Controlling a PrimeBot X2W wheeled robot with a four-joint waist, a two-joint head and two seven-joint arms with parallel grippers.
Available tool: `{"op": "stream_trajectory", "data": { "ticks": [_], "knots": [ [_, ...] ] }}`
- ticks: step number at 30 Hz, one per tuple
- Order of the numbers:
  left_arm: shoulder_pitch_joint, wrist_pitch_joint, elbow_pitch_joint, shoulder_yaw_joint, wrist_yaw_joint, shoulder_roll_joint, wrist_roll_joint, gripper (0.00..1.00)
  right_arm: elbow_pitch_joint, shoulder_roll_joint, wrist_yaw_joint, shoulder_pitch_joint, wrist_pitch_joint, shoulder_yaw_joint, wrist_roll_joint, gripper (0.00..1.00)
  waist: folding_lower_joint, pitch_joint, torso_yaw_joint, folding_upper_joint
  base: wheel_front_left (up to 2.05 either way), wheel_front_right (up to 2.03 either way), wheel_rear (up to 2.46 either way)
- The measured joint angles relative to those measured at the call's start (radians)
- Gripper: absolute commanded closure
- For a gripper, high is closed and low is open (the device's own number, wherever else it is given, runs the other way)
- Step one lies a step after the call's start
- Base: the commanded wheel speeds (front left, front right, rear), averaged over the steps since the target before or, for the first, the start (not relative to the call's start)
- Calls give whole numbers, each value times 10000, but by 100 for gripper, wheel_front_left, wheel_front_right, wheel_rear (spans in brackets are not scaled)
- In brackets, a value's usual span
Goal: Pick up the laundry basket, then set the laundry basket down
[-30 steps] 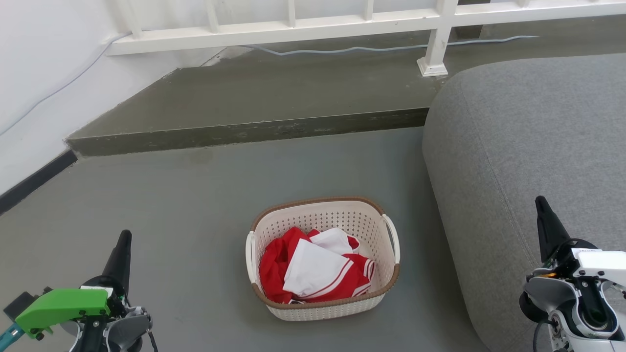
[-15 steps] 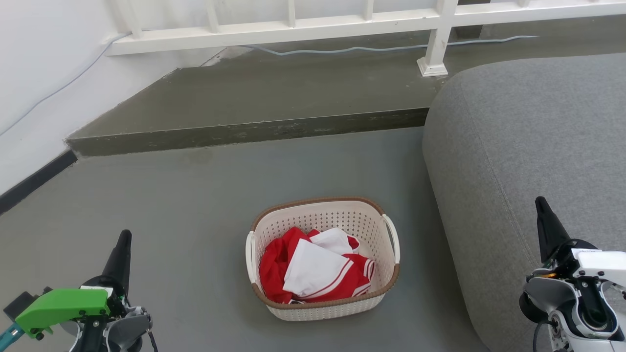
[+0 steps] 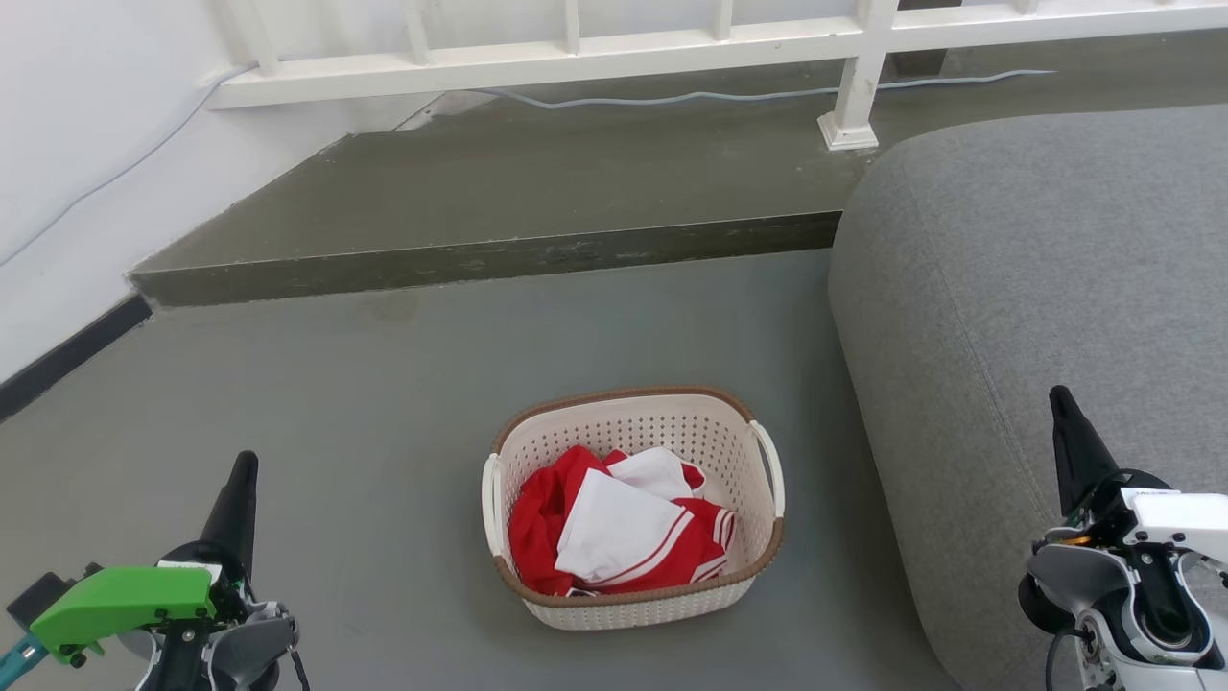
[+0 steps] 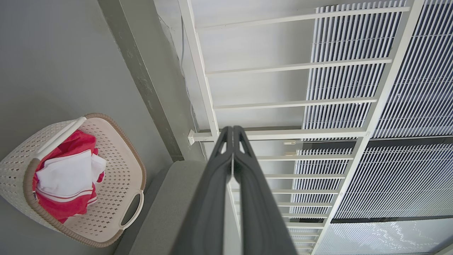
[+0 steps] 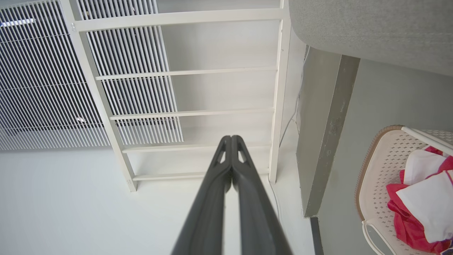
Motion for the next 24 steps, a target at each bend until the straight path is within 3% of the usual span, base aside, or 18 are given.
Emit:
{"op": "stream_trajectory", "data": {
  "ticks": [24],
  "knots": [
    [0,0,-6,2,0,0,-10,100,8,19,2,-33,19,-19,0,100,0,0,0,0,0,0,0]
  ]
}}
